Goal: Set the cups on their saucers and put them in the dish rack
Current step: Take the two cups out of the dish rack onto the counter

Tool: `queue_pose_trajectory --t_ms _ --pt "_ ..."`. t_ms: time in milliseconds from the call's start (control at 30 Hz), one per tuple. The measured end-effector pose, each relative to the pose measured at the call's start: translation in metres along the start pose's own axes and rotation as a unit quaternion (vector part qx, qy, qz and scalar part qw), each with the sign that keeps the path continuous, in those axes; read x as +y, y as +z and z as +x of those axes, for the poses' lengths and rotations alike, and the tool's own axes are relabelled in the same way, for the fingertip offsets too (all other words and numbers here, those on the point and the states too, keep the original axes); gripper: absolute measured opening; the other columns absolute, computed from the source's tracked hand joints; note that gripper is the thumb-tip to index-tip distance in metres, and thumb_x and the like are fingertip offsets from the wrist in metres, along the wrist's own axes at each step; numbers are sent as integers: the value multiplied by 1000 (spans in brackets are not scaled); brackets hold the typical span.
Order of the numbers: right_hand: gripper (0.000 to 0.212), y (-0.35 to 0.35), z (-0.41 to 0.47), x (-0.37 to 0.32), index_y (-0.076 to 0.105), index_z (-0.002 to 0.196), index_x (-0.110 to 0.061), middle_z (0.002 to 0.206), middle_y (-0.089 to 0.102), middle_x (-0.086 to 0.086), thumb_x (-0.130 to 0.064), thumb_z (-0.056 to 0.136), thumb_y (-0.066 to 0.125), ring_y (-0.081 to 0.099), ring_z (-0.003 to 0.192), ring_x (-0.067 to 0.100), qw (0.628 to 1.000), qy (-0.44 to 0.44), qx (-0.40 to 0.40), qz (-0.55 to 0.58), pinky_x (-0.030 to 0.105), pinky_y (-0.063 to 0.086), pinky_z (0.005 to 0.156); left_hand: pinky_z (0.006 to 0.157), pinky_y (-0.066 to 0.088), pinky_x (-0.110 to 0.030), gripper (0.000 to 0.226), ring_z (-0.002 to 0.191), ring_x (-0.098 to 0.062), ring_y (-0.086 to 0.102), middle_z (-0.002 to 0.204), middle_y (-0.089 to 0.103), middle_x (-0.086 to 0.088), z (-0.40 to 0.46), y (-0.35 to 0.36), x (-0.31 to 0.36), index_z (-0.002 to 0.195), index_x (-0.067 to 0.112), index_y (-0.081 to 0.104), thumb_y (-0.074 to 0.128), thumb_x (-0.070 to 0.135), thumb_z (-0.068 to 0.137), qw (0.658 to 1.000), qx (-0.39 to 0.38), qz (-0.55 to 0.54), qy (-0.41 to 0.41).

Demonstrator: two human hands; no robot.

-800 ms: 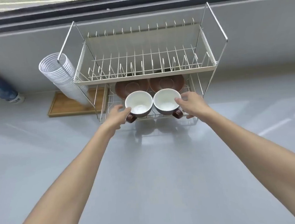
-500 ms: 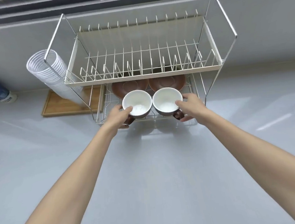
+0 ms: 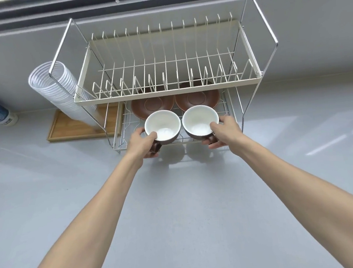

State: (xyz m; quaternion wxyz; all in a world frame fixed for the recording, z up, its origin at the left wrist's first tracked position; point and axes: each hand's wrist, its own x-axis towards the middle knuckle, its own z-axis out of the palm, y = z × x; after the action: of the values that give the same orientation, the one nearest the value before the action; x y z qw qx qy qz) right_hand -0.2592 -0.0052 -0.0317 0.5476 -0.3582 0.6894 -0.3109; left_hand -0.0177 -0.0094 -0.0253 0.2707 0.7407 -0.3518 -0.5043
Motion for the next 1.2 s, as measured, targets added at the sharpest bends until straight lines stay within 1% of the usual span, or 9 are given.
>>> queue_pose_trajectory --t_ms 100,233,400,533,800,900,1033,1133,1200 --pt "31 -4 -12 3 49 119 -15 68 69 13 -6 90 40 76 61 24 1000 0 16 14 32 61 49 60 63 -38 55 70 -27 67 99 66 -15 -10 0 -3 140 26 50 58 17 87 1000 12 -7 7" --pt "37 -12 -32 9 53 124 -9 63 70 11 -6 90 39 76 60 24 999 -3 28 31 29 57 47 50 60 -31 54 69 -27 69 94 69 -13 -30 2 -13 138 24 51 60 18 85 1000 16 -10 17" --pt "42 -25 -62 30 53 128 -6 69 72 13 -6 88 40 77 63 26 998 -3 39 51 30 57 49 64 64 -41 49 63 -28 69 89 72 -16 -59 11 -37 129 27 52 61 17 81 1000 -5 5 13" --pt "46 -38 -89 56 51 133 -8 68 74 11 -7 88 41 77 63 25 995 8 63 80 29 57 48 69 65 -44 45 63 -28 69 80 73 -15 -82 25 -54 123 29 53 60 17 80 999 -30 20 17" --pt "48 -84 -130 112 53 135 -9 68 73 10 -8 89 41 77 61 24 982 30 144 118 27 56 46 67 65 -41 44 70 -29 72 96 77 -22 -113 84 -68 124 27 54 59 17 82 994 -95 40 19" --pt "48 -106 -140 130 53 135 -9 70 74 12 -8 88 41 77 62 25 974 44 176 138 28 56 47 67 65 -41 43 76 -32 74 94 77 -21 -120 113 -66 123 29 54 59 17 82 991 -119 49 18" --pt "44 -139 -147 149 56 130 -9 70 72 13 -10 89 41 77 62 24 960 57 221 159 28 57 47 63 64 -39 41 73 -28 73 89 71 -15 -127 153 -57 121 29 54 59 17 82 988 -143 56 20" --pt "40 -164 -149 161 58 126 -9 67 70 11 -11 89 42 76 60 24 949 61 254 175 28 57 47 68 65 -43 40 70 -28 71 86 70 -15 -134 186 -49 122 27 55 59 16 83 986 -157 59 23" --pt "39 -180 -149 167 58 125 -9 71 71 14 -10 89 42 76 60 23 941 63 272 190 28 57 47 71 65 -46 41 72 -30 70 93 70 -19 -139 209 -44 124 25 56 59 16 84 984 -167 60 24"
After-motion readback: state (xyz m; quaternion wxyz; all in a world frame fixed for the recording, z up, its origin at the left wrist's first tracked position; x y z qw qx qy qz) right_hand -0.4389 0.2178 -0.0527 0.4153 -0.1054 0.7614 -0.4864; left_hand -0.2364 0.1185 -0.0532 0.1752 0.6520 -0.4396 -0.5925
